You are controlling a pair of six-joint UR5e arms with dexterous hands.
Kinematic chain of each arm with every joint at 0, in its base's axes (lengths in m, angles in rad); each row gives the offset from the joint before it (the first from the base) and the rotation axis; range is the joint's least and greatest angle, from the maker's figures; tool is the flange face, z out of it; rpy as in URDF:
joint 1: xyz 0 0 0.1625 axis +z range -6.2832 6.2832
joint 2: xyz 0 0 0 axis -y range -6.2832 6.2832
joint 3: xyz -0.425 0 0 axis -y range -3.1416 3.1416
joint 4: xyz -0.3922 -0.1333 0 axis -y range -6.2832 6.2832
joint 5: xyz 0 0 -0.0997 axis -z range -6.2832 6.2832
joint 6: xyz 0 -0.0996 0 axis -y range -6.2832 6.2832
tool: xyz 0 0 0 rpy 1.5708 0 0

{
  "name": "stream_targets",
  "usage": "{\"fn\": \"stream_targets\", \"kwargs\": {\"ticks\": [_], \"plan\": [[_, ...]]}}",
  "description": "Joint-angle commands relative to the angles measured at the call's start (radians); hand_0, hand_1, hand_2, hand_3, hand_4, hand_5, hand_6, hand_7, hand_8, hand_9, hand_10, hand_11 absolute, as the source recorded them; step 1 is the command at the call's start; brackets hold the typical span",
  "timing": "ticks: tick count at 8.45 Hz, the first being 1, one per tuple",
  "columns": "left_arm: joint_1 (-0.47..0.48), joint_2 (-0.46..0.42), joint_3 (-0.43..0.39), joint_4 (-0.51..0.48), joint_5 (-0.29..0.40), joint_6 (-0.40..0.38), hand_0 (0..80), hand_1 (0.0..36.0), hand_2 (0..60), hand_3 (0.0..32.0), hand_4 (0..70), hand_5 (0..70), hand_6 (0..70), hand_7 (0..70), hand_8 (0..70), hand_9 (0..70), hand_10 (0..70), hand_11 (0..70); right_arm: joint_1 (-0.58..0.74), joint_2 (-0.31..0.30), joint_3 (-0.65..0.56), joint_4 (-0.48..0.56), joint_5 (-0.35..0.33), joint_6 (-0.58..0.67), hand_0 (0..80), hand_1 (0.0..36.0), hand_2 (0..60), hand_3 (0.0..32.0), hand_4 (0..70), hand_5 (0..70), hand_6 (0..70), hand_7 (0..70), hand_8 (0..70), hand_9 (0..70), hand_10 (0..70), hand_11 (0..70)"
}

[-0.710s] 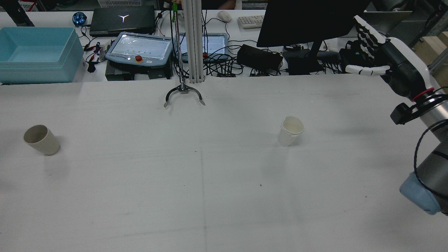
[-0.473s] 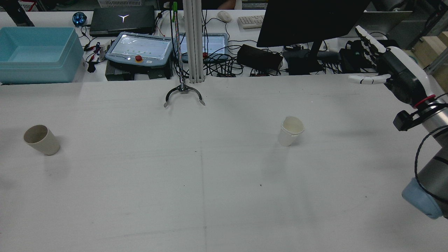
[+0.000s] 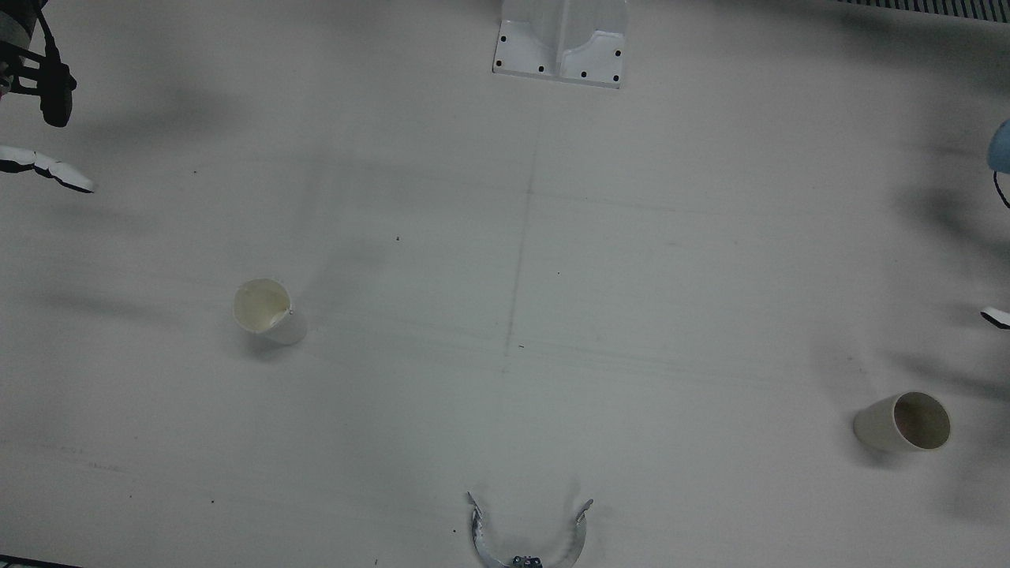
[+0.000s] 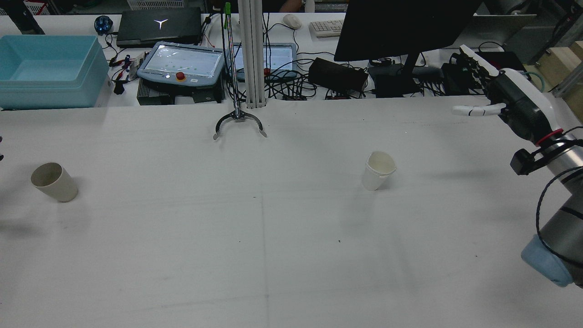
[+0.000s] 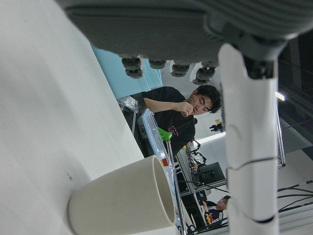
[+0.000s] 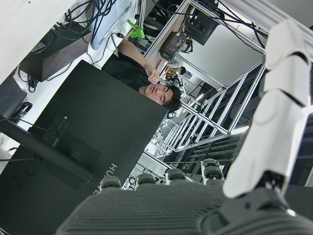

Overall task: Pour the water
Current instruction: 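Move the left hand toward the beige cup nearest it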

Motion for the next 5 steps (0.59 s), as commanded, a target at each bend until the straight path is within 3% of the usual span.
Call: {"fn": "stream_targets", "kwargs": {"ticks": [1, 3, 5], "plan": [[0.032, -0.046, 0.112, -0.076, -0.076, 0.004, 73.0, 17.7, 0.0, 0.0, 12.0, 0.0, 3.7, 1.8, 0.0, 0.0, 3.4, 7.8, 0.000, -0.001, 0.001, -0.001, -0.001, 0.006, 47.1, 16.1, 14.2, 12.6, 0.0, 5.2, 5.3, 0.0, 0.3, 0.0, 0.0, 0.0], [0.094, -0.069, 0.129, -0.078, -0.122, 0.018, 62.7, 15.2, 0.0, 0.0, 9.8, 0.0, 2.5, 0.6, 0.0, 0.0, 3.0, 7.1, -0.003, 0.002, -0.001, -0.001, 0.000, 0.006, 46.9, 15.4, 14.4, 11.8, 0.0, 5.2, 7.0, 0.1, 1.1, 0.0, 0.0, 0.0], [0.135, -0.127, 0.186, -0.094, -0.128, 0.018, 62.7, 15.2, 0.0, 0.0, 9.7, 0.0, 2.8, 1.1, 0.0, 0.0, 3.3, 7.4, 0.003, 0.002, 0.006, -0.002, -0.001, 0.007, 46.3, 14.0, 14.4, 10.8, 0.0, 5.1, 9.0, 2.3, 2.0, 0.0, 0.0, 0.0]]}}
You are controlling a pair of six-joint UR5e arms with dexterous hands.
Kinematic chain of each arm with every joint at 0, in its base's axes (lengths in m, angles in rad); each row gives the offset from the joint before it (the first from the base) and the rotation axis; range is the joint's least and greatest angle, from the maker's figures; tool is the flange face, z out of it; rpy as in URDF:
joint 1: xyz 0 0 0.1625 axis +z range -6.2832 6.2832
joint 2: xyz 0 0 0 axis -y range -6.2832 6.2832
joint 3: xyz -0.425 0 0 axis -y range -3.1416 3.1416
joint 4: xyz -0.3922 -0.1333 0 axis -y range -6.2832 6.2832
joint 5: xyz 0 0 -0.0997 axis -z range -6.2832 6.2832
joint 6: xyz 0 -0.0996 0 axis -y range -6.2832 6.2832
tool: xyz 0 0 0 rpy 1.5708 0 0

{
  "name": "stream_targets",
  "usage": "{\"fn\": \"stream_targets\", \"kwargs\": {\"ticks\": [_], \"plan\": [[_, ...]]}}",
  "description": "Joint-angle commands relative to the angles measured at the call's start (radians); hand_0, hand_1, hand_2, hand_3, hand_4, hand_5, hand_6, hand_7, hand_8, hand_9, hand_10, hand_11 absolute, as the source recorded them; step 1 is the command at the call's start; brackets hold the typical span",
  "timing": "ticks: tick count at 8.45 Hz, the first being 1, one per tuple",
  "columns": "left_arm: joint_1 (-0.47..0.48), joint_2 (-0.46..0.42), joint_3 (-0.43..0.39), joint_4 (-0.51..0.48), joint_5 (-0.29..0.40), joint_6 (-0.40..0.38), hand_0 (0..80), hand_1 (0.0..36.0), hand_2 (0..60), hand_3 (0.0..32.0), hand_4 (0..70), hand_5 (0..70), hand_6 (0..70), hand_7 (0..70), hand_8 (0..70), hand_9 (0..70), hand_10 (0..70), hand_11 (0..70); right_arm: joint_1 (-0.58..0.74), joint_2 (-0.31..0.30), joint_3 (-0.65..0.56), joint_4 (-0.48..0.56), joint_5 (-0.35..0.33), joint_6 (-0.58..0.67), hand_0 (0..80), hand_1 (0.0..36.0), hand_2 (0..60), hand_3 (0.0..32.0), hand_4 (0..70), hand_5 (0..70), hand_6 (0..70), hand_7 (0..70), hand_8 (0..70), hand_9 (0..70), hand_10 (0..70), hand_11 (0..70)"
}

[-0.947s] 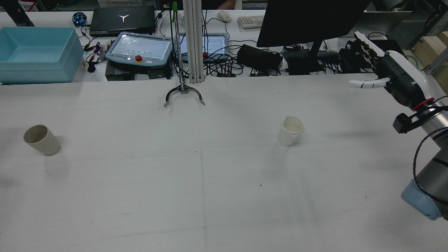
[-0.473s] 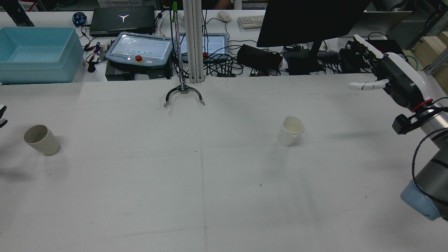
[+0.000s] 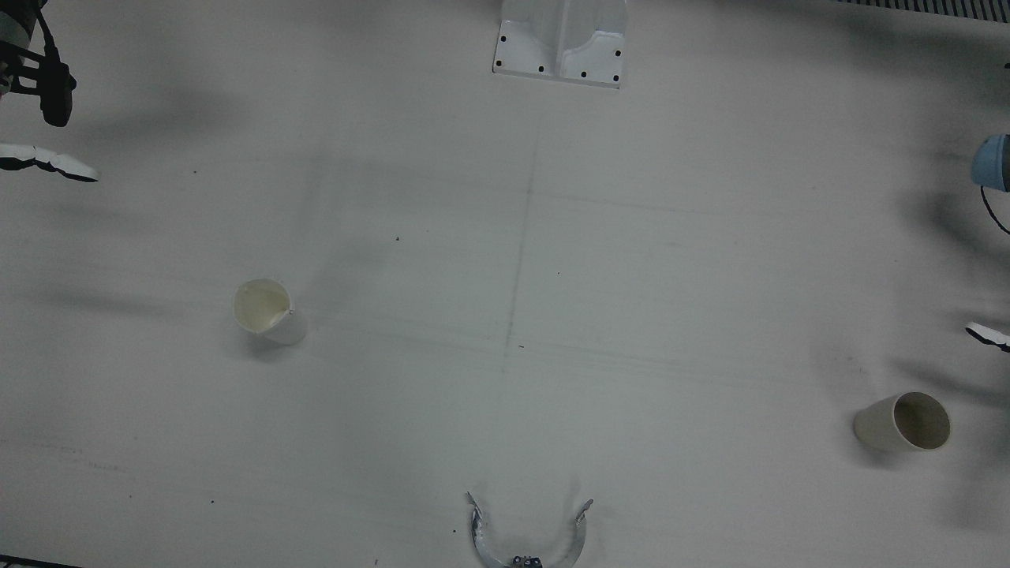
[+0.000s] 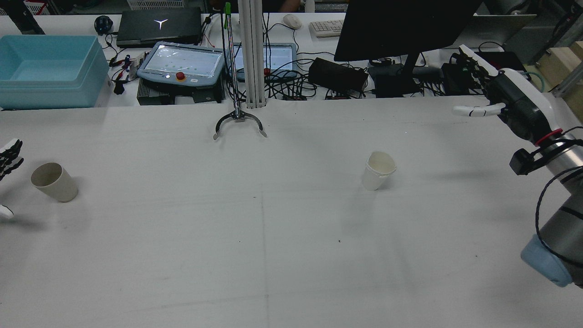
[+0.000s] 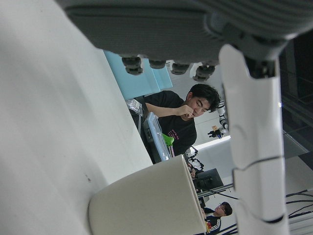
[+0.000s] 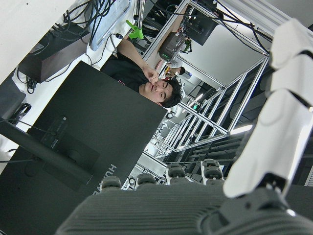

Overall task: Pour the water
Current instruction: 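Close the left hand around the beige cup nearest it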

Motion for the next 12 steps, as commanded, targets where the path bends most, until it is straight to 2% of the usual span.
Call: {"fn": "stream_targets", "kwargs": {"ticks": [1, 3, 4, 5, 7, 8, 11, 12], "plan": [[0.043, -0.056, 0.044, -0.009, -0.021, 0.002, 64.1, 15.6, 0.0, 0.0, 9.8, 0.0, 3.1, 1.3, 0.0, 0.0, 3.3, 7.5, 0.003, 0.001, 0.006, -0.002, -0.006, 0.000, 46.2, 13.6, 14.4, 10.0, 0.0, 4.9, 9.2, 2.4, 2.1, 0.0, 0.0, 0.0], [0.044, -0.059, 0.056, -0.007, -0.024, 0.003, 77.5, 19.4, 0.0, 0.0, 11.1, 0.0, 3.7, 2.1, 0.0, 0.0, 3.6, 8.3, 0.000, 0.002, 0.008, -0.002, -0.001, 0.000, 45.7, 12.7, 13.9, 10.6, 0.0, 4.8, 9.5, 2.7, 2.3, 0.0, 0.0, 0.0], [0.044, -0.079, 0.096, -0.023, -0.031, 0.000, 78.4, 19.5, 0.0, 0.0, 11.2, 0.0, 3.8, 2.1, 0.0, 0.0, 3.7, 8.5, 0.002, 0.002, 0.009, -0.002, -0.003, 0.002, 45.7, 12.7, 14.2, 10.4, 0.0, 4.8, 10.0, 3.8, 2.7, 0.1, 0.0, 0.0], [0.044, -0.094, 0.116, -0.029, -0.031, 0.003, 75.7, 19.1, 0.0, 0.0, 11.2, 0.0, 4.0, 2.2, 0.0, 0.0, 4.0, 8.8, 0.002, 0.002, 0.008, -0.002, -0.003, 0.002, 45.8, 12.7, 14.6, 10.2, 0.0, 4.9, 10.5, 4.4, 2.8, 0.2, 0.0, 0.0], [0.049, -0.105, 0.118, -0.024, -0.029, 0.003, 72.8, 18.7, 0.0, 0.0, 9.6, 0.0, 4.2, 2.2, 0.0, 0.0, 4.2, 9.1, 0.000, 0.002, 0.006, 0.000, -0.001, 0.000, 45.7, 12.2, 14.3, 9.2, 0.0, 4.8, 11.1, 4.9, 3.2, 0.4, 0.0, 0.0], [0.049, -0.111, 0.118, -0.024, -0.029, 0.003, 69.6, 18.0, 0.0, 0.0, 11.2, 0.0, 4.3, 2.4, 0.0, 0.0, 4.3, 9.1, 0.000, 0.002, 0.003, 0.000, -0.003, 0.000, 45.5, 12.1, 14.3, 8.8, 0.0, 4.9, 11.3, 4.9, 3.3, 0.4, 0.0, 0.0], [0.051, -0.123, 0.105, -0.012, -0.026, 0.000, 68.3, 16.9, 0.0, 0.0, 16.0, 0.0, 5.1, 3.4, 0.0, 0.0, 4.6, 9.3, -0.003, 0.002, -0.003, 0.000, -0.001, -0.003, 45.1, 11.8, 13.7, 7.8, 0.0, 4.8, 11.0, 4.4, 3.3, 0.4, 0.0, 0.0], [0.051, -0.136, 0.105, -0.004, -0.023, 0.000, 78.4, 19.3, 0.0, 0.0, 16.4, 0.0, 6.2, 4.8, 0.2, 0.0, 5.0, 10.2, -0.009, 0.002, -0.004, 0.000, -0.001, -0.004, 44.8, 11.6, 13.4, 7.4, 0.0, 4.7, 10.9, 4.3, 3.3, 0.5, 0.0, 0.0]]}}
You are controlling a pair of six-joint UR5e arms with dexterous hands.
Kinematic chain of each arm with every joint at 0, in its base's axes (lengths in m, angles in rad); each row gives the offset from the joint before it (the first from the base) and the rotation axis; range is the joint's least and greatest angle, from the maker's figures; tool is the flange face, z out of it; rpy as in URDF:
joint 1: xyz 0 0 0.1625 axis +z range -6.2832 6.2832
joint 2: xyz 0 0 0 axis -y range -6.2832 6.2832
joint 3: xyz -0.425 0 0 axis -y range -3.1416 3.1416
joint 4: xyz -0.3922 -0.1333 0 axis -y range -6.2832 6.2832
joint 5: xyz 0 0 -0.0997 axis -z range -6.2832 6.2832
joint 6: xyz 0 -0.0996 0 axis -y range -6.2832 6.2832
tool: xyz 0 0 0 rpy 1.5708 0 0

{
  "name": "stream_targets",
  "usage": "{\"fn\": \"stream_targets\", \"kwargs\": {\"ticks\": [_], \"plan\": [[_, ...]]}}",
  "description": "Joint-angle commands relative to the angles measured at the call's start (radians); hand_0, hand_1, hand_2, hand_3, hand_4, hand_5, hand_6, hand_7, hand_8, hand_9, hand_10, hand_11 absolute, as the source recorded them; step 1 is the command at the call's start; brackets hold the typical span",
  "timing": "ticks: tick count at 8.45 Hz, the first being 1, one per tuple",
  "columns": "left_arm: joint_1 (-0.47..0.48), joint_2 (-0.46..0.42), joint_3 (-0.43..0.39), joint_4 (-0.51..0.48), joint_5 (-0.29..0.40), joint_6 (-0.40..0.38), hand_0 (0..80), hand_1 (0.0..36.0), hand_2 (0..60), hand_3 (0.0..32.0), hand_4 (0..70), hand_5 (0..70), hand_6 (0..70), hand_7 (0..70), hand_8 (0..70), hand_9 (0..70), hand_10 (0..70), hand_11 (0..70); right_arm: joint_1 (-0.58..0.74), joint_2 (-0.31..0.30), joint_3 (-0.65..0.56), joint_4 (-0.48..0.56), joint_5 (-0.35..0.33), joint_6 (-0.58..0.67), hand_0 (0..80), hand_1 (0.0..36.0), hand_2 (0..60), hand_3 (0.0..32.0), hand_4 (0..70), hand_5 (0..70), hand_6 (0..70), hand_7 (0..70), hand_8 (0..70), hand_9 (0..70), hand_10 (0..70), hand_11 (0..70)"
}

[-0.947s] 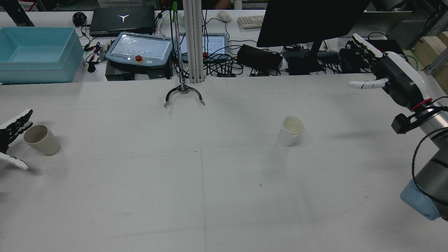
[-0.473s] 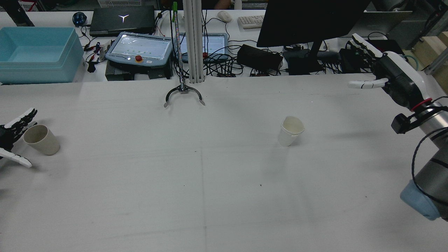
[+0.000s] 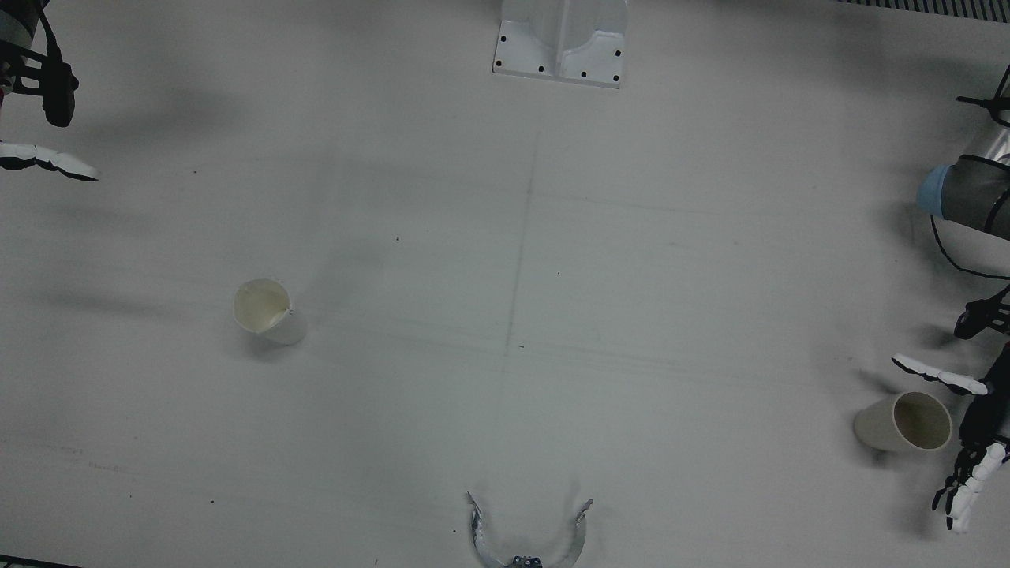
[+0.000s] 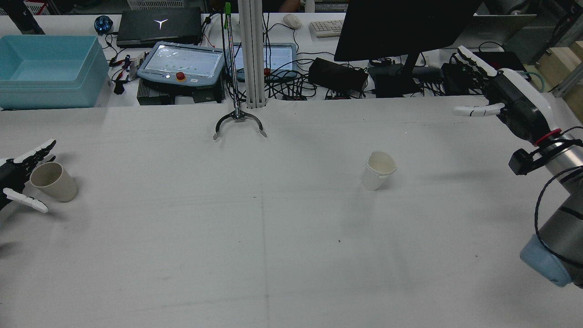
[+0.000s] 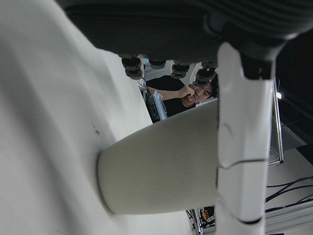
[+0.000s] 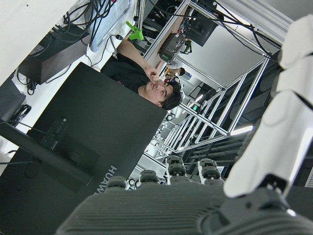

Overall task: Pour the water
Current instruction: 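Close the left hand around the beige cup nearest it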

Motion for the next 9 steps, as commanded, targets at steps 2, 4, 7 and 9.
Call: {"fn": "stream_targets", "kwargs": {"ticks": [2, 4, 7, 9], "plan": [[0.007, -0.024, 0.001, 0.019, 0.007, -0.003, 79.1, 19.9, 0.0, 0.0, 17.5, 0.0, 7.9, 6.9, 0.5, 0.0, 5.6, 11.0, -0.007, 0.000, -0.002, 0.000, 0.000, -0.002, 44.3, 11.3, 13.3, 7.2, 0.0, 4.7, 10.9, 4.2, 3.2, 0.3, 0.0, 0.0], [0.027, -0.026, -0.008, 0.026, 0.009, -0.008, 79.3, 19.8, 0.0, 0.0, 18.3, 0.0, 8.6, 7.6, 0.7, 0.1, 6.0, 11.6, -0.009, 0.002, -0.003, 0.000, 0.000, -0.005, 44.4, 11.3, 13.4, 7.2, 0.0, 4.7, 11.1, 4.4, 3.3, 0.4, 0.0, 0.0], [0.030, -0.024, -0.041, 0.089, 0.010, -0.067, 80.0, 21.4, 0.0, 0.0, 19.5, 0.0, 8.8, 7.4, 0.7, 0.0, 6.3, 12.2, -0.012, 0.002, -0.003, 0.000, 0.000, -0.005, 43.8, 11.0, 13.6, 6.6, 0.0, 4.7, 11.3, 4.5, 3.4, 0.6, 0.0, 0.0], [0.030, -0.024, -0.042, 0.094, 0.010, -0.069, 80.0, 22.1, 0.0, 0.0, 19.8, 0.0, 8.9, 7.6, 0.7, 0.1, 6.2, 12.2, -0.013, 0.003, -0.003, 0.000, 0.000, -0.005, 43.8, 11.0, 13.4, 7.0, 0.0, 4.7, 11.4, 4.5, 3.3, 0.3, 0.0, 0.0]]}}
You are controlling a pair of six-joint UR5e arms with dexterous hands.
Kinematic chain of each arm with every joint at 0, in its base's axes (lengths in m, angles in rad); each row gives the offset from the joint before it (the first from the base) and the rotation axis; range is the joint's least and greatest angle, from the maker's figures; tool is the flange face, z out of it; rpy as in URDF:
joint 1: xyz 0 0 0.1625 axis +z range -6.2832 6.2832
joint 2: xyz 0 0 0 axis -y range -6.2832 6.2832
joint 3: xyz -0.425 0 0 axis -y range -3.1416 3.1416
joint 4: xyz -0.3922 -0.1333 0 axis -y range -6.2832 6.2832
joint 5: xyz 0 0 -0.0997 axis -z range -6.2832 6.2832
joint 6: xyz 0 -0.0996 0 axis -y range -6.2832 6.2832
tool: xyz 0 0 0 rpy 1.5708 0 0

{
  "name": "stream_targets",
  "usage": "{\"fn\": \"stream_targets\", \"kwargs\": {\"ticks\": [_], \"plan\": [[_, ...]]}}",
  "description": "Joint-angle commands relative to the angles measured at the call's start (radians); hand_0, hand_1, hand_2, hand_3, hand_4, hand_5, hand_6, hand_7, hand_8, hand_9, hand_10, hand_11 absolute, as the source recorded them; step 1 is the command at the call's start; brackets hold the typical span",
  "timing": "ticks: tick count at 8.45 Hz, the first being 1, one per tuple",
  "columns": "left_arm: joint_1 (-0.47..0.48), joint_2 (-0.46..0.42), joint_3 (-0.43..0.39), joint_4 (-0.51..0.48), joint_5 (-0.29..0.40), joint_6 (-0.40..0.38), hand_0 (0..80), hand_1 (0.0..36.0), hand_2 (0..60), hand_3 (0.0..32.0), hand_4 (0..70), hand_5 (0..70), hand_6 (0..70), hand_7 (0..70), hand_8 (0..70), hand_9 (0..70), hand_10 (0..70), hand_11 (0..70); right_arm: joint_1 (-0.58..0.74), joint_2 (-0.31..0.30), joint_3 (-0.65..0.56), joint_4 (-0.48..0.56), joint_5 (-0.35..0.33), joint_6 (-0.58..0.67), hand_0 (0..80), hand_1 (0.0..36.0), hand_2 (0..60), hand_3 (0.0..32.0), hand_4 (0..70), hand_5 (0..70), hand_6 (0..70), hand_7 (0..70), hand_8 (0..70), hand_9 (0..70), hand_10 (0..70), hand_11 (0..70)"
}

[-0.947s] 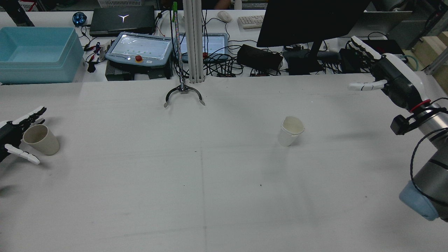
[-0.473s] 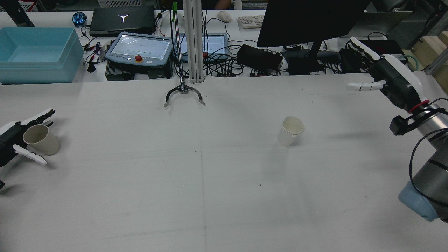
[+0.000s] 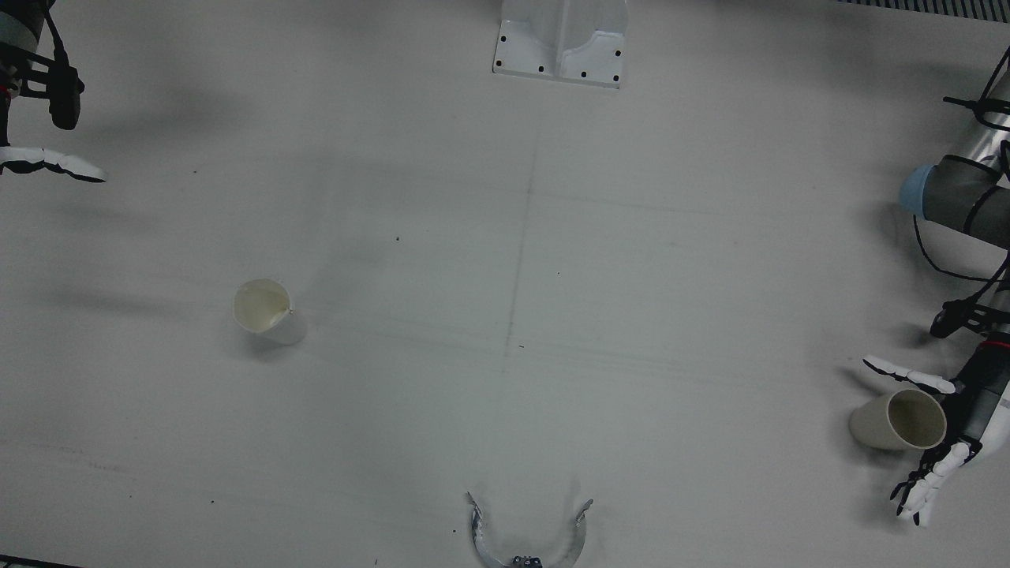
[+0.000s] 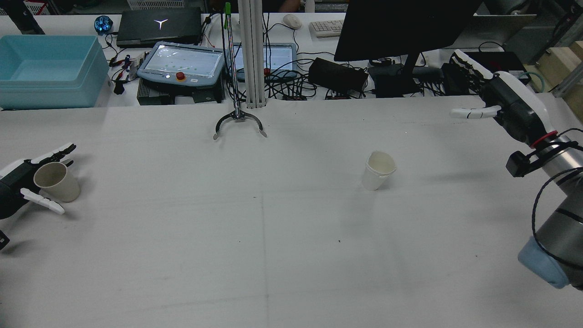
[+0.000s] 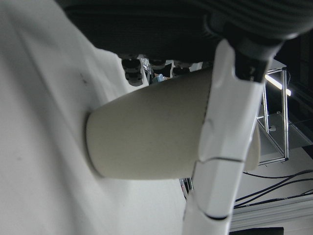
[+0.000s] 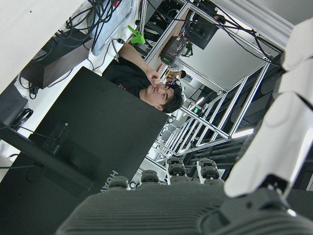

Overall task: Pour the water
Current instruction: 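Close the left hand around the beige cup nearest it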

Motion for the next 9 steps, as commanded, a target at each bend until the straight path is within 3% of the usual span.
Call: {"fn": "stream_targets", "kwargs": {"ticks": [1, 2, 3, 4, 5, 6, 7, 8, 9], "plan": [[0.001, 0.003, -0.010, 0.019, 0.000, -0.012, 80.0, 22.7, 0.0, 0.0, 19.9, 0.0, 9.2, 7.8, 0.8, 0.1, 6.4, 12.5, -0.003, 0.002, 0.000, 0.000, 0.000, -0.002, 43.6, 10.9, 13.7, 7.0, 0.0, 4.7, 11.7, 5.2, 3.6, 0.5, 0.0, 0.0], [0.002, 0.000, -0.013, 0.025, 0.001, -0.012, 80.0, 27.4, 0.0, 0.0, 21.5, 0.0, 11.0, 10.8, 1.4, 0.7, 7.3, 14.3, -0.006, 0.002, 0.000, 0.000, 0.002, -0.002, 43.0, 10.4, 13.4, 7.0, 0.0, 4.6, 11.9, 5.3, 3.8, 0.8, 0.0, 0.0], [0.001, 0.001, -0.013, 0.028, 0.001, -0.012, 80.0, 36.0, 0.0, 0.0, 28.9, 0.0, 15.6, 20.8, 4.6, 2.7, 9.1, 18.5, -0.006, 0.003, 0.000, 0.000, 0.002, -0.002, 42.3, 10.0, 13.4, 6.8, 0.0, 4.5, 12.0, 5.6, 3.8, 0.7, 0.0, 0.0], [0.001, 0.003, -0.028, 0.048, 0.001, -0.012, 80.0, 36.0, 0.0, 0.0, 33.6, 0.0, 18.0, 26.7, 5.4, 3.9, 9.5, 19.0, -0.008, 0.003, 0.000, 0.000, 0.002, -0.002, 42.0, 9.8, 13.9, 6.4, 0.0, 4.4, 12.3, 5.9, 3.7, 0.6, 0.0, 0.0], [0.001, 0.003, -0.045, 0.067, 0.001, -0.012, 80.0, 36.0, 4.2, 0.0, 38.0, 0.0, 20.4, 31.7, 6.4, 5.3, 10.0, 19.6, -0.008, 0.003, 0.000, 0.000, 0.002, -0.002, 41.8, 9.7, 13.8, 6.6, 0.0, 4.4, 12.3, 5.8, 3.7, 0.5, 0.0, 0.0], [0.001, 0.001, -0.045, 0.071, 0.001, -0.014, 80.0, 36.0, 30.4, 0.0, 63.3, 0.0, 25.7, 40.4, 9.6, 9.4, 11.3, 20.9, -0.008, 0.003, 0.000, 0.000, 0.002, -0.002, 41.6, 9.7, 14.2, 6.8, 0.0, 4.4, 12.3, 5.9, 3.6, 0.5, 0.0, 0.0], [0.001, 0.004, -0.047, 0.075, 0.001, -0.014, 80.0, 36.0, 42.8, 0.0, 70.0, 21.2, 24.0, 33.3, 9.9, 7.9, 12.4, 21.7, -0.008, 0.003, 0.000, 0.000, 0.002, -0.002, 41.5, 9.6, 13.8, 6.8, 0.0, 4.4, 12.2, 5.7, 3.6, 0.5, 0.0, 0.0], [0.001, 0.004, -0.047, 0.081, 0.001, -0.014, 80.0, 36.0, 59.5, 0.0, 70.0, 70.0, 17.6, 20.1, 8.2, 4.0, 13.4, 22.6, -0.008, 0.003, 0.000, 0.000, 0.002, -0.002, 41.4, 9.7, 14.2, 7.0, 0.0, 4.4, 12.2, 5.9, 3.5, 0.3, 0.0, 0.0], [0.001, 0.003, -0.048, 0.088, 0.001, -0.014, 80.0, 36.0, 60.0, 0.0, 70.0, 70.0, 16.4, 16.9, 7.9, 3.5, 13.9, 23.2, -0.009, 0.003, 0.000, 0.000, 0.002, -0.002, 41.7, 9.7, 13.9, 6.8, 0.0, 4.4, 12.1, 5.7, 3.5, 0.2, 0.0, 0.0]]}}
